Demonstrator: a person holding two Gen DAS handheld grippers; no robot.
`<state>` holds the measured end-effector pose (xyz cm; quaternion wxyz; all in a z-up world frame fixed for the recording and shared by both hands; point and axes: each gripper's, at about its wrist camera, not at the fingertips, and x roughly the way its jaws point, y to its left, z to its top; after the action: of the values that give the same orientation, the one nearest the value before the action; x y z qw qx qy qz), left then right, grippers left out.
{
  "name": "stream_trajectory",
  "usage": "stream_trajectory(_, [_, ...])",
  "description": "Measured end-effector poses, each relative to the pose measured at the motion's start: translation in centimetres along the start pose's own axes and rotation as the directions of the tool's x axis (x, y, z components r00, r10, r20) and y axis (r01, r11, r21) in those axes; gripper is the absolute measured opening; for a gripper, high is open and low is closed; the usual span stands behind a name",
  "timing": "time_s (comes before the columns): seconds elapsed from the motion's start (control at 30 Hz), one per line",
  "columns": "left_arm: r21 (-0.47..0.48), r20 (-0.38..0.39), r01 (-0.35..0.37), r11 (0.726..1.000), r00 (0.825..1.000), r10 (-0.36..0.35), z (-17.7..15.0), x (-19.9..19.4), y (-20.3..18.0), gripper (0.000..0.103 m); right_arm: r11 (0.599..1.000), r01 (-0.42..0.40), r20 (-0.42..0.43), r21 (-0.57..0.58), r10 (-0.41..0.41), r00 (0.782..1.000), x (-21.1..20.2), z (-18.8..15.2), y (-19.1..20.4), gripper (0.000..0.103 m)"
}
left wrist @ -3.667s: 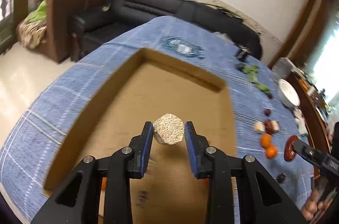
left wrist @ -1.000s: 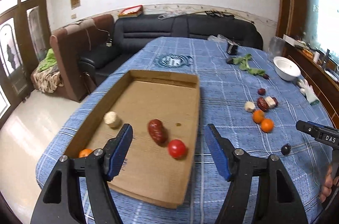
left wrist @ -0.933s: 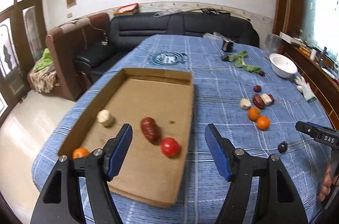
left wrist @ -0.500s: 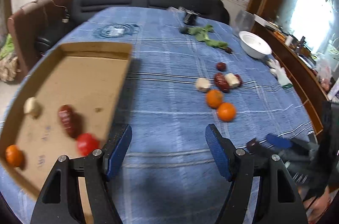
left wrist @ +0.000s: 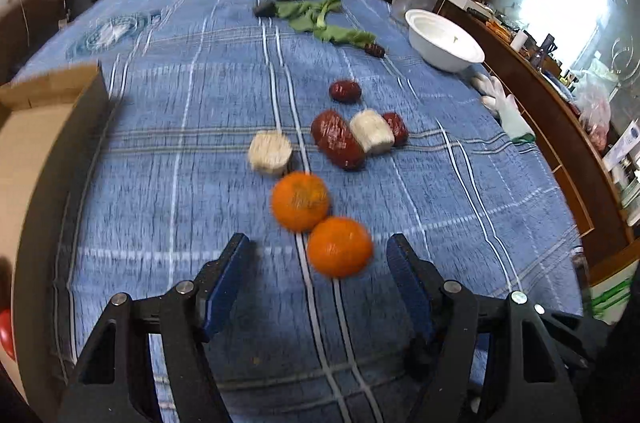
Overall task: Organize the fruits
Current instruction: 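Grasp another orange with the left gripper while the right grasps the small dark date, then carry the orange into the box and open the left gripper while the right releases the dark date there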
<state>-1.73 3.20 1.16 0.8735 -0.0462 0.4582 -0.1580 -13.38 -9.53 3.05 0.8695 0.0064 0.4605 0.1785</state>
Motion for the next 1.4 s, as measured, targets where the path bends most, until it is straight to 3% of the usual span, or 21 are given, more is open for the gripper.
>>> stream_trajectory(0.17, [0.057, 0.001, -0.012, 0.998, 1.0, 0.012, -0.3, 0.1, -0.7, 0.03, 1.0, -0.007, 0.006, 0.006, 0.007, 1.0, -0.1, -0.1, -0.1, 0.035])
stream_trajectory(0.33, [0.047, 0.012, -0.006, 0.999, 1.0, 0.005, -1.0, -1.0, -0.4, 0.029, 0.999, -0.027, 0.012, 0.022, 0.027, 1.0, -0.5, -0.4, 0.1, 0.028])
stream_trajectory(0.63, [-0.117, 0.111, 0.016, 0.993, 0.994, -0.003, -2.4, -7.6, 5.5, 0.03, 1.0, -0.012, 0.031, 0.013, 0.012, 0.999, -1.7, -0.8, 1.2, 0.026])
stream_trajectory(0.8, [-0.222, 0.165, -0.046, 0.974, 0.983, 0.084, -3.7, -11.7, 10.7, 0.03, 1.0, -0.031, 0.052, 0.008, 0.03, 0.998, -2.4, -0.1, 2.4, 0.026])
stream_trajectory(0.97, [-0.335, 0.196, -0.172, 0.926, 0.949, 0.247, -5.2, -15.0, 16.4, 0.03, 0.995, -0.09, 0.066, -0.04, 0.093, 0.994, -2.7, 2.0, 5.8, 0.026])
stream_trajectory(1.13, [-0.377, 0.169, -0.292, 0.879, 0.911, 0.376, -6.8, -16.2, 20.0, 0.03, 0.978, -0.159, 0.058, -0.135, 0.168, 0.984, -2.1, 4.1, 11.1, 0.026])
stream_trajectory(1.3, [-0.39, 0.115, -0.317, 0.865, 0.915, 0.387, -7.5, -15.3, 22.0, 0.031, 0.953, -0.193, 0.049, -0.232, 0.21, 0.977, 0.0, 6.6, 16.8, 0.026])
stream_trajectory(1.4, [-0.399, 0.1, -0.297, 0.868, 0.926, 0.363, -7.7, -14.7, 22.8, 0.031, 0.948, -0.207, 0.023, -0.241, 0.218, 0.976, 2.1, 8.3, 18.9, 0.027])
